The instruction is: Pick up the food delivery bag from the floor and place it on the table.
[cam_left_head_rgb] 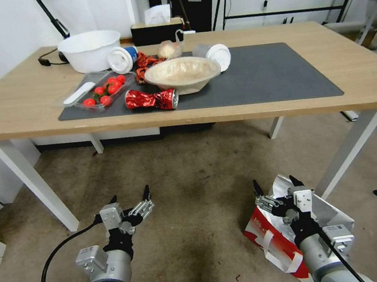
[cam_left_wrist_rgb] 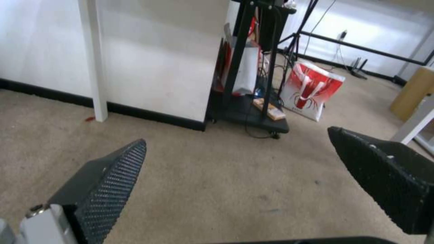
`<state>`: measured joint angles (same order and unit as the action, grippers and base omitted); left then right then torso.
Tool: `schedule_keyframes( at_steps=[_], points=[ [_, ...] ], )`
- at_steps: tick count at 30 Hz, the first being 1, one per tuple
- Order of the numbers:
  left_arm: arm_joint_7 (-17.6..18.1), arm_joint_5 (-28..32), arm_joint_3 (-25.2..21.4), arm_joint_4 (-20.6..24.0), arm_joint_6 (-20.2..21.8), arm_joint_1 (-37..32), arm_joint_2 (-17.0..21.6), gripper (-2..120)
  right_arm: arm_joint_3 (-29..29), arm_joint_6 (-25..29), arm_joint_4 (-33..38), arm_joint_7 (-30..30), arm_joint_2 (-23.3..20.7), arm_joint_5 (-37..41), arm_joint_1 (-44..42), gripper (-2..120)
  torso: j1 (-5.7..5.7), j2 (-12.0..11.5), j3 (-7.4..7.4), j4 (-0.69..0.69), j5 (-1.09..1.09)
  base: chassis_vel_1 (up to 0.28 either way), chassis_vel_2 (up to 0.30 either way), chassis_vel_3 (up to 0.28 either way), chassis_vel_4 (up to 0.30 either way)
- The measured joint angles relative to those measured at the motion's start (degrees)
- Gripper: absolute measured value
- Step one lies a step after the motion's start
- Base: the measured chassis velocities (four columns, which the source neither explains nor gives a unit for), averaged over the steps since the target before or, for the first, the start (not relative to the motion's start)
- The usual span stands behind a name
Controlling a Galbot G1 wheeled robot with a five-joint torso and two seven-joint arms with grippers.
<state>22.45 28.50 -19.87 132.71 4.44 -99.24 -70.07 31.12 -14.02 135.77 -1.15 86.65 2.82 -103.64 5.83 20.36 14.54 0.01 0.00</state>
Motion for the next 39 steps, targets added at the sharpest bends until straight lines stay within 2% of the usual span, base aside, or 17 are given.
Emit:
schedule_keyframes(
  at_steps=[13,39],
  points=[
    [0.0,0.0,0.0,0.0,0.0,0.0,0.0,100,0.0,0.0,-0.1,0.0,0.0,0.0,0.1,100,-0.84,-2.6,-1.72,0.00,0.00,0.000,0.000,0.000,0.000],
    [0.2,-0.5,0.0,0.6,-0.4,-0.7,-0.4,100,-0.2,0.2,0.0,-0.2,0.0,-0.2,-0.3,100,-2.49,-8.7,-6.20,0.00,0.00,0.000,0.000,0.000,0.000]
  ],
)
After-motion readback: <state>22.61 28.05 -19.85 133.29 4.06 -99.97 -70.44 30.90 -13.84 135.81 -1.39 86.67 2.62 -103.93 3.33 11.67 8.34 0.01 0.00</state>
